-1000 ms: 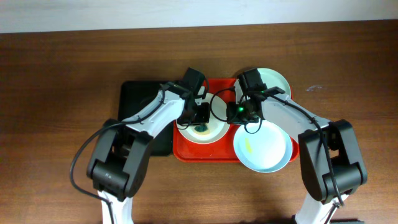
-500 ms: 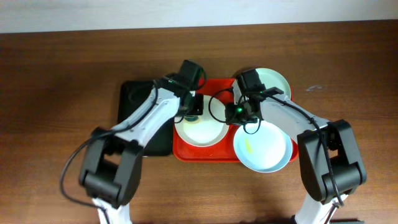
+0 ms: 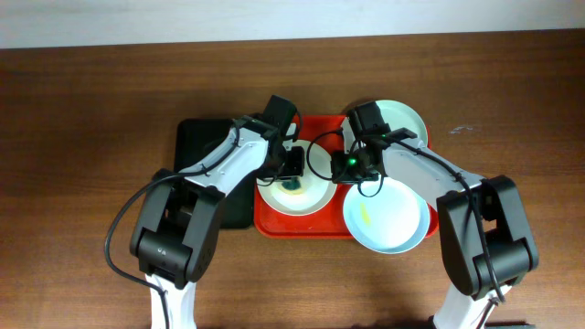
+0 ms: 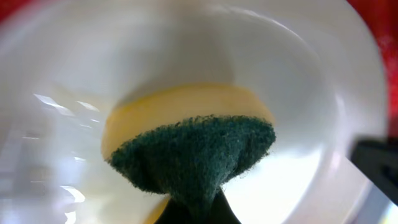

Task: Clean dirty plates on tray and stack at the side
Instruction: 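Scrub the white plate with the sponge while right gripper holds its rim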

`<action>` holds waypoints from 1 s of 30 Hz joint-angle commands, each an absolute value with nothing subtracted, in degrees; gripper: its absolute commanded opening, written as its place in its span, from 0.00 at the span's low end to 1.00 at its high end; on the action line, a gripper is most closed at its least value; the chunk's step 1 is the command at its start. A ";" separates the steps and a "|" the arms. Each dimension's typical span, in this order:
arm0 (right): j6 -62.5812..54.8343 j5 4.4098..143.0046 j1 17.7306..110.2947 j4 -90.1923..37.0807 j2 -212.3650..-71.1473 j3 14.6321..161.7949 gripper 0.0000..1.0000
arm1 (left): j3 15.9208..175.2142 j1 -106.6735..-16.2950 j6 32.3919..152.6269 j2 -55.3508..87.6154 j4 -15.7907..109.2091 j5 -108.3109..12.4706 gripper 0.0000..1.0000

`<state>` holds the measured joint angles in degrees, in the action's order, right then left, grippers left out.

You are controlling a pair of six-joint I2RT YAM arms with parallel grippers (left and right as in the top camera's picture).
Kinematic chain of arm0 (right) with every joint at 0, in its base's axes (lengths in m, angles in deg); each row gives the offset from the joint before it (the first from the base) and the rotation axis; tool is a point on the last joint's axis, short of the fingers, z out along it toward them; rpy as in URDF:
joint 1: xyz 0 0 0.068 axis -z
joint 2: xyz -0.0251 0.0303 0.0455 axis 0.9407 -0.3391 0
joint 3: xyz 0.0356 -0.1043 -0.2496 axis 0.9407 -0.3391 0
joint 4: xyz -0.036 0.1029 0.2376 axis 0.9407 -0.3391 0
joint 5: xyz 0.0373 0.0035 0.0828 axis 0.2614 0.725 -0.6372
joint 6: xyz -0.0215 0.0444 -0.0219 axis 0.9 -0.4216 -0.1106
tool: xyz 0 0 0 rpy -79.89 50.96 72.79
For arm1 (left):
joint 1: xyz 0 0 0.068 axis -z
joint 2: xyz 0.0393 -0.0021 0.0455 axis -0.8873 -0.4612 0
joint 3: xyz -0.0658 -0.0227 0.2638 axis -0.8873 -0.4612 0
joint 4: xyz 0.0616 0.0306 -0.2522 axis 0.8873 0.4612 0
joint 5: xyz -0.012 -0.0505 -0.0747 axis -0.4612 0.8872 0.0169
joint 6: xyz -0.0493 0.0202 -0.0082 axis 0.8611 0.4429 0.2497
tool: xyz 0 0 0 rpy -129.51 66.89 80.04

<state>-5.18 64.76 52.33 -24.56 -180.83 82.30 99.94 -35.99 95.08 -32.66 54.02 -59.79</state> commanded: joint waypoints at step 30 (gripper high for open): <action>-4.99 64.21 51.70 -24.38 -180.96 81.95 0.04 | 102.23 -35.75 90.79 -31.53 56.71 -52.27 0.00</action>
